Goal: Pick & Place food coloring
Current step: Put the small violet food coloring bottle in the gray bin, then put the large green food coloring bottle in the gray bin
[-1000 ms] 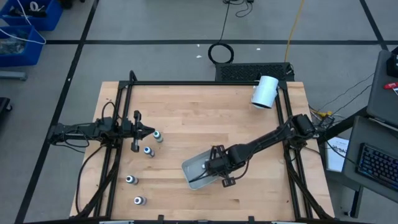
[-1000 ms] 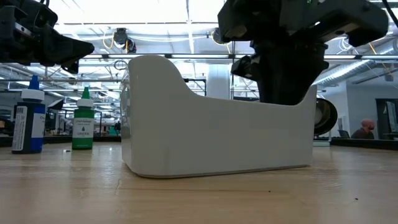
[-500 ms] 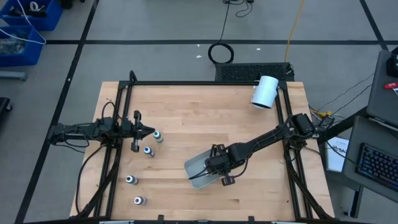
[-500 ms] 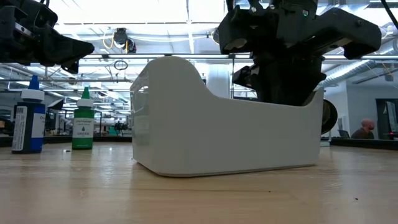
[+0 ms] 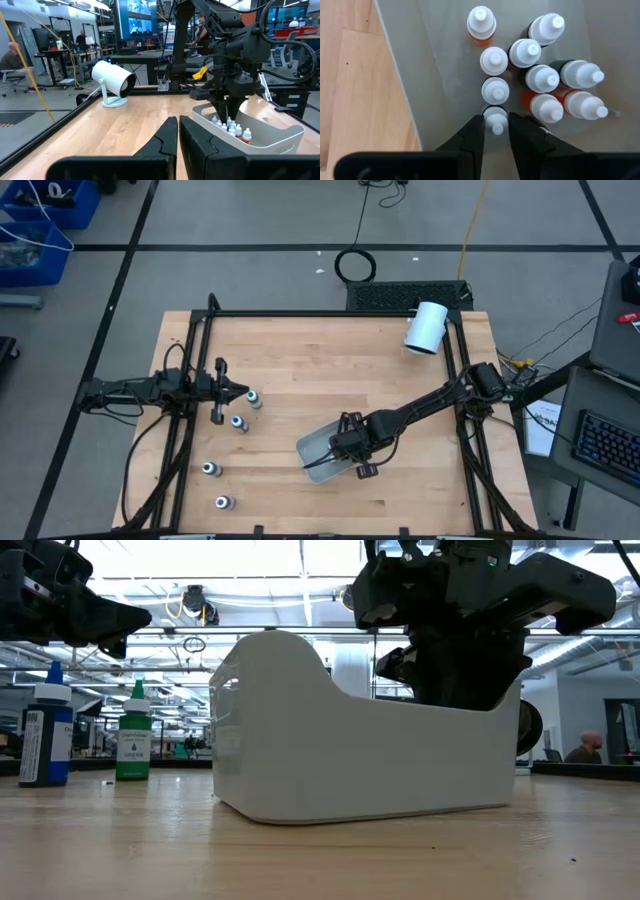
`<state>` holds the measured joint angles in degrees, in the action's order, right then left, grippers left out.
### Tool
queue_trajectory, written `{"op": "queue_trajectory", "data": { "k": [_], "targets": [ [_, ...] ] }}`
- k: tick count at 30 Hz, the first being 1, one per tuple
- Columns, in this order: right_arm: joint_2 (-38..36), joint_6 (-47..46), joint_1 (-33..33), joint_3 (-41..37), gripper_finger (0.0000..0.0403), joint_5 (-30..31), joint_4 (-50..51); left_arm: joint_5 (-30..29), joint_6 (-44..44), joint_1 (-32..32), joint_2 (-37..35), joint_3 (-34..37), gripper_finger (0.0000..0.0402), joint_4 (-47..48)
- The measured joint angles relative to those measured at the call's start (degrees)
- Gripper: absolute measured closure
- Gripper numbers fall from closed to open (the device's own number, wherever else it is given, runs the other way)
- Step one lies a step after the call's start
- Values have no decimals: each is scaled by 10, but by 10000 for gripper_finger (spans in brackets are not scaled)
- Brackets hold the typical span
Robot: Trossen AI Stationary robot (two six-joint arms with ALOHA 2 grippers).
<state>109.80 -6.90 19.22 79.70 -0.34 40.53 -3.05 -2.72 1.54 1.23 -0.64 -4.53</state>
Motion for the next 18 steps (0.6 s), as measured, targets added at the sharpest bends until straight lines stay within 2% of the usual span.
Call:
{"op": "queue_trajectory", "data": {
  "k": [9,18],
  "targets": [
    [-10,-14,0,0,321,0,-3,0,0,0,0,0,376,0],
    [-36,-21,6,0,285,-1,-18,0,1,0,0,0,376,0]
  ]
}}
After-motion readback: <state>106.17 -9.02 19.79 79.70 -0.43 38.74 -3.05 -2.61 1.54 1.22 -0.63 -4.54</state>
